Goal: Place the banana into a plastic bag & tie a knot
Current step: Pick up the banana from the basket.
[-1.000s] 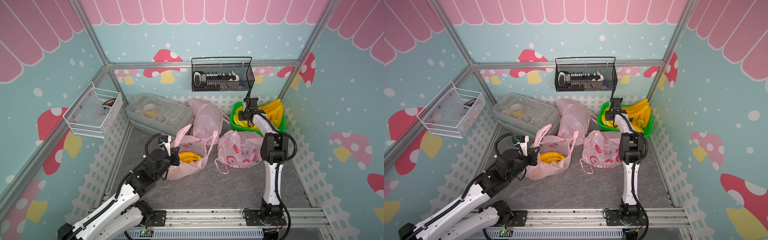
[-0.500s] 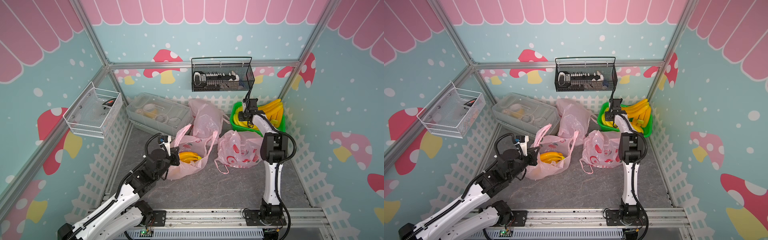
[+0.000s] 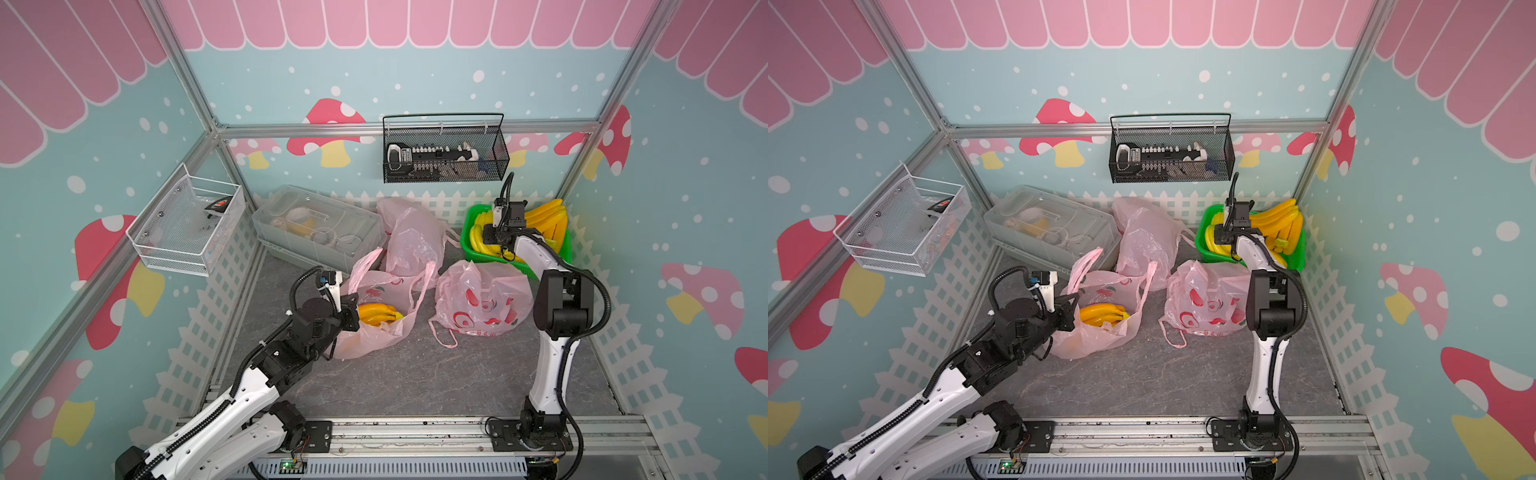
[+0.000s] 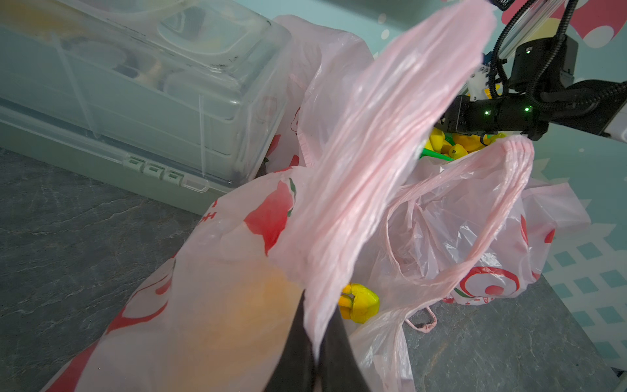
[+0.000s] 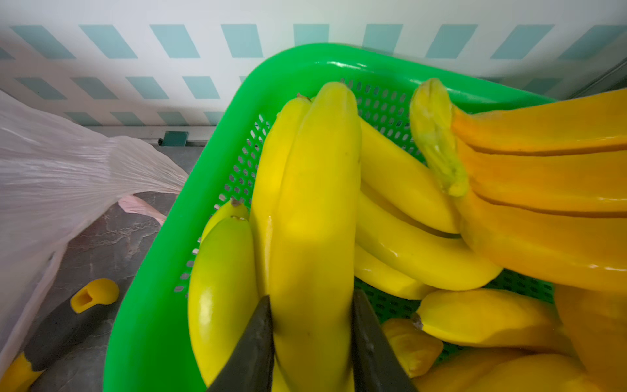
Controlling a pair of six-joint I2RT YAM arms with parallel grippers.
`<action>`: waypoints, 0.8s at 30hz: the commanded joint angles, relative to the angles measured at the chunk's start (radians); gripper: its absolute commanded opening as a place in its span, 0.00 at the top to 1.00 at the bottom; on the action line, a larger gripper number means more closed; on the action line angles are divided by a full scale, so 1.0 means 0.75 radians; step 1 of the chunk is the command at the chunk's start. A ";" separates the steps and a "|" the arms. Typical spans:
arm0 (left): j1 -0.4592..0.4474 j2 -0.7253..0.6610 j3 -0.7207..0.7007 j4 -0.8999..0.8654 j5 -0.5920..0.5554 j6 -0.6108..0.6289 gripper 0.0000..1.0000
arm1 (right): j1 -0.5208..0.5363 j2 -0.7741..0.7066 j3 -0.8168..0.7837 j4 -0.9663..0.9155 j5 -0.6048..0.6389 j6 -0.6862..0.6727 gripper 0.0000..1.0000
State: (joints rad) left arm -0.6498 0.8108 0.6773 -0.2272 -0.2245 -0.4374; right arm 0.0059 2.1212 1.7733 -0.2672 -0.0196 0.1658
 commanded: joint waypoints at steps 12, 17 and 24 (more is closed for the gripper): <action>0.006 -0.013 -0.022 0.008 -0.019 0.023 1.00 | -0.071 -0.283 -0.158 0.154 -0.139 0.159 0.77; 0.006 -0.009 -0.019 0.010 -0.010 0.023 1.00 | -0.075 -0.390 -0.232 0.167 -0.133 0.191 0.78; 0.006 -0.001 -0.007 0.012 0.007 0.029 1.00 | -0.077 -0.552 -0.395 0.215 -0.155 0.217 0.79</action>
State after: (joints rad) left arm -0.6498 0.8101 0.6716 -0.2272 -0.2268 -0.4358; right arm -0.0467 1.7626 1.5032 -0.1532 -0.1123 0.3126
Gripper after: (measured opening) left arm 0.049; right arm 0.294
